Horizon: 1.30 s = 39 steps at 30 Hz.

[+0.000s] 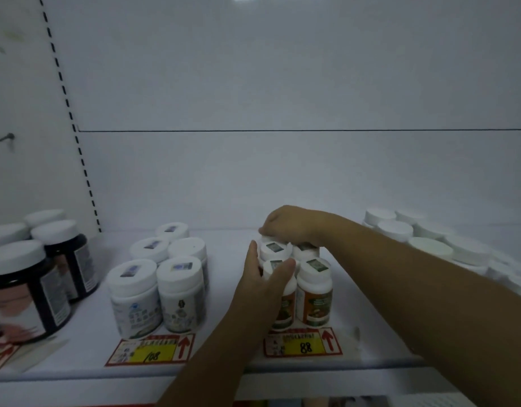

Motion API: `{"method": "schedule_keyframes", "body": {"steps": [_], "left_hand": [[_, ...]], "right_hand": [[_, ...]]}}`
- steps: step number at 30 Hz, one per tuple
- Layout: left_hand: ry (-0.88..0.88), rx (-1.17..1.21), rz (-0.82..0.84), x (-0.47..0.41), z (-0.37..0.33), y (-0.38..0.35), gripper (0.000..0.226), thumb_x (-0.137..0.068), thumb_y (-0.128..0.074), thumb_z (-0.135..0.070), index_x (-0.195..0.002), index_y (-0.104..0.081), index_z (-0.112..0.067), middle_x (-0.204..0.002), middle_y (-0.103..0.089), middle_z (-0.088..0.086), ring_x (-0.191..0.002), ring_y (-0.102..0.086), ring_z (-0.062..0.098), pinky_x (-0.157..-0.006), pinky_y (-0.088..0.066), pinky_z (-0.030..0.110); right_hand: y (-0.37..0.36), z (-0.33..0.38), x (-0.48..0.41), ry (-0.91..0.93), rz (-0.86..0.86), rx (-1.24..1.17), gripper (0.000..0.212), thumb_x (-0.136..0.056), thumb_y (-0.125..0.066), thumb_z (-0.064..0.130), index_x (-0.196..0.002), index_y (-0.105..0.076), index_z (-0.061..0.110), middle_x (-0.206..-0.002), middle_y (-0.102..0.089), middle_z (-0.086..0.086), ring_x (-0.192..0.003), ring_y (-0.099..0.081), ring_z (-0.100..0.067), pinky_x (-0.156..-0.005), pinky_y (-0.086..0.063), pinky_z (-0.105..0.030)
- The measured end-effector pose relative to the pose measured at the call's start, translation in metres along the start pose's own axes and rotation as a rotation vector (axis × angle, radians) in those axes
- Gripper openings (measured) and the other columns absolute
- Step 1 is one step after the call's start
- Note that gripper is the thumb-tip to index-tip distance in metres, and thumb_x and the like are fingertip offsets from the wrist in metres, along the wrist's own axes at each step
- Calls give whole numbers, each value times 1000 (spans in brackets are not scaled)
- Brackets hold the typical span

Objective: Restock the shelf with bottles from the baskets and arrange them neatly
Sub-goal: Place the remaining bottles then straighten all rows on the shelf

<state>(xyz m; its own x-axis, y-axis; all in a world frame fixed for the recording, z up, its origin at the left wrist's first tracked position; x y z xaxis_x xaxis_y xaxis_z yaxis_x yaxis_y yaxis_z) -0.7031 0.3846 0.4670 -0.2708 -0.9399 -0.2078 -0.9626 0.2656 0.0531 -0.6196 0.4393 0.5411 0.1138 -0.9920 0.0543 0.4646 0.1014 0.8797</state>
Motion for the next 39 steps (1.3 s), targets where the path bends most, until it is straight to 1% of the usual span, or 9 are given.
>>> {"method": "schedule_keyframes", "body": {"steps": [8, 12, 15, 20, 25, 28, 32, 34, 39], "left_hand": [[-5, -19, 26, 1, -4, -1, 25, -89, -54, -39, -107, -45, -53, -102, -63, -28, -91, -64, -5, -66, -50, 11], [42, 32, -15, 8, -6, 2, 57, -85, -48, -54, -137, -26, -44, -136, -43, -16, -116, -50, 7, -99, -44, 32], [50, 43, -100, 15, -10, 6, 59, -90, -41, -54, -143, -20, -40, -151, -34, -8, -132, -41, 13, -112, -34, 42], [-314, -198, -360, 57, -61, 26, 38, -87, -45, -53, -123, -33, -61, -137, -31, -43, -127, -28, -20, -114, -27, 28], [-591, -355, -426, 94, -124, 85, 39, -81, -45, -51, -120, -45, -57, -134, -43, -38, -131, -31, -15, -107, -28, 18], [-483, -364, -481, 80, -119, 140, 26, -91, -51, -33, -108, -48, -53, -128, -44, -35, -130, -33, -12, -100, -26, 9], [-242, -325, -450, 55, -73, 186, 38, -84, -45, -48, -122, -45, -45, -144, -41, -12, -131, -32, 3, -101, -24, 23], [-137, -105, -427, 41, -45, 200, 35, -90, -46, -46, -123, -50, -38, -136, -48, -12, -119, -38, 5, -96, -29, 25], [245, 313, -51, 8, 25, 193, 72, -66, -47, -76, -128, -53, -40, -137, -56, -9, -123, -55, 19, -106, -38, 45]], "right_hand": [[-3, 1, 0, 58, 51, 98, 45, -98, -37, 42, -120, -59, 9, -124, -60, -9, -102, -56, -21, -82, -40, -29], [5, 7, 1, 116, -9, 38, 54, -96, -35, 50, -135, -45, 14, -143, -44, -5, -120, -45, -20, -97, -36, -33], [16, 16, 8, 152, -115, -24, 56, -93, -40, 52, -139, -39, 18, -148, -39, -4, -131, -41, -23, -105, -31, -35], [43, 45, 59, 322, -556, -119, 47, -92, -43, 50, -134, -44, 28, -149, -39, 1, -135, -38, -23, -109, -29, -40], [40, 85, 111, 504, -699, -287, 41, -88, -45, 49, -127, -47, 36, -150, -36, 11, -142, -22, -11, -109, -19, -32], [8, 103, 111, 501, -641, -368, 51, -82, -40, 54, -132, -42, 39, -144, -36, 20, -130, -20, 6, -105, -18, -24], [-54, 115, 70, 325, -481, -488, 52, -90, -39, 50, -140, -30, 38, -156, -18, 15, -142, -14, -4, -107, -14, -23], [-79, 109, 49, 191, -419, -597, 52, -94, -37, 47, -143, -26, 35, -158, -13, 11, -143, -16, -9, -107, -14, -23], [-116, 89, 35, 55, -342, -1018, 34, -92, -37, 53, -123, -48, 45, -137, -47, 16, -120, -48, -4, -105, -32, -30]]}}
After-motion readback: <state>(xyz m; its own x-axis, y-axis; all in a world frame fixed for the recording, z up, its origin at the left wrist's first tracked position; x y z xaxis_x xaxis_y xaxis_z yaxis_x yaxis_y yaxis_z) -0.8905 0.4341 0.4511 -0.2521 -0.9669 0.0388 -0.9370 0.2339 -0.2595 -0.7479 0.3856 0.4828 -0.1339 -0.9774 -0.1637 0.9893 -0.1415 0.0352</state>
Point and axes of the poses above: each hand's wrist, its own x-axis away from the middle knuckle, its own y-axis out of the back of the hand, z = x × y, the point moved 7 cm from there along -x, towards the middle knuckle
